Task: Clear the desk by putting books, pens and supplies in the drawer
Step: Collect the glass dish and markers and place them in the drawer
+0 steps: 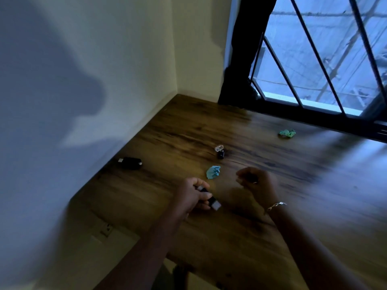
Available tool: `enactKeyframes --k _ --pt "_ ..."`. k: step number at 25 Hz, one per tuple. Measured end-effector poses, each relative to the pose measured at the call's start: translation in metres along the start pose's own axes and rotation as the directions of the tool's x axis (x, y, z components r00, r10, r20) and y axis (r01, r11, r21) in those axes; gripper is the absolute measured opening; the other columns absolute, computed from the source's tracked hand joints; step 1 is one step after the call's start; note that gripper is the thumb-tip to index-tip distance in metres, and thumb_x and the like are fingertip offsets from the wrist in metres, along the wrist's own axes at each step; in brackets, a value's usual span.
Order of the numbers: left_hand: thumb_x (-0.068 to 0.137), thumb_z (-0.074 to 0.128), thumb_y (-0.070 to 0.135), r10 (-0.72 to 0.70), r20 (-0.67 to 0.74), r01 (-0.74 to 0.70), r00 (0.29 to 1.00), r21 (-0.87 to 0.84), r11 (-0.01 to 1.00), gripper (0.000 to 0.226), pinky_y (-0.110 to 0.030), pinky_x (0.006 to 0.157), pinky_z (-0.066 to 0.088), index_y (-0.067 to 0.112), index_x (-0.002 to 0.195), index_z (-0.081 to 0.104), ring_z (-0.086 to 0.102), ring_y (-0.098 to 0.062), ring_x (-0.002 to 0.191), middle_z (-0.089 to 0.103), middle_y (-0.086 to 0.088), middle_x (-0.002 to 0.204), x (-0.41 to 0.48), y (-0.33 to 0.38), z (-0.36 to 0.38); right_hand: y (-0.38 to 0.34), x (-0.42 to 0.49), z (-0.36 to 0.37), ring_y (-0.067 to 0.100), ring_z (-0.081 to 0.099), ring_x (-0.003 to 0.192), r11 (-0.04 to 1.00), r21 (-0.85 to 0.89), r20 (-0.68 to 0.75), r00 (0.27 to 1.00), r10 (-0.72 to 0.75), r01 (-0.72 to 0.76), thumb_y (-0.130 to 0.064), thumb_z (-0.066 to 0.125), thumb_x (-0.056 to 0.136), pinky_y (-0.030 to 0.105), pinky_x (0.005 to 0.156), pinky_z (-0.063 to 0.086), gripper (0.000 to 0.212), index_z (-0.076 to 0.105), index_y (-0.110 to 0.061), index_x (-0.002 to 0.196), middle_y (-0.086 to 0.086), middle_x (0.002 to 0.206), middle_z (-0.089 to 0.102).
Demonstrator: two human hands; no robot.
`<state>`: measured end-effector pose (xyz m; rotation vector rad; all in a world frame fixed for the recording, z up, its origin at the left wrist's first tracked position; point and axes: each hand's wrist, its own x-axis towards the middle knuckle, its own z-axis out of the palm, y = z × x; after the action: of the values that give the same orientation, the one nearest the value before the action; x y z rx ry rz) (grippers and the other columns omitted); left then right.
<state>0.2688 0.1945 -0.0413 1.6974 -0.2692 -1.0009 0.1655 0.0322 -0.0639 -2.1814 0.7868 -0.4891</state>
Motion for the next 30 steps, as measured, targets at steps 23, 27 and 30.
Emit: enactKeyframes --k 23,27,30 --pt "0.089 0.053 0.002 0.553 -0.123 0.056 0.824 0.989 0.136 0.029 -0.043 0.091 0.043 -0.002 0.117 0.059 0.052 -0.038 0.113 0.057 -0.025 0.121 0.051 0.0 -0.156 0.014 0.027 -0.025 0.019 0.063 0.079 0.998 0.066 -0.035 0.999 0.021 -0.018 0.002 0.076 0.067 0.027 0.07 0.048 0.039 0.067 -0.006 0.104 0.009 0.095 0.064" --pt "0.095 0.049 0.014 0.593 -0.293 0.025 0.75 0.908 0.418 0.029 -0.034 0.084 0.046 0.001 0.12 0.055 0.053 -0.032 0.111 0.055 -0.018 0.121 0.044 0.021 -0.132 -0.003 0.021 -0.028 0.012 0.063 0.078 0.969 0.247 -0.015 1.0 -0.022 0.025 0.007 0.073 0.068 0.022 0.071 0.052 0.037 0.065 -0.008 0.101 0.005 0.092 0.066" --pt "0.095 0.047 0.007 0.403 -0.336 -0.403 0.852 0.071 0.912 0.027 -0.024 0.071 0.053 0.002 0.12 0.054 0.055 -0.032 0.111 0.057 -0.017 0.117 0.035 0.04 -0.084 -0.02 0.014 -0.025 -0.001 0.063 0.072 0.906 0.424 0.026 0.999 -0.03 0.016 0.009 0.07 0.069 0.012 0.063 0.052 0.034 0.063 -0.017 0.089 -0.002 0.089 0.064"
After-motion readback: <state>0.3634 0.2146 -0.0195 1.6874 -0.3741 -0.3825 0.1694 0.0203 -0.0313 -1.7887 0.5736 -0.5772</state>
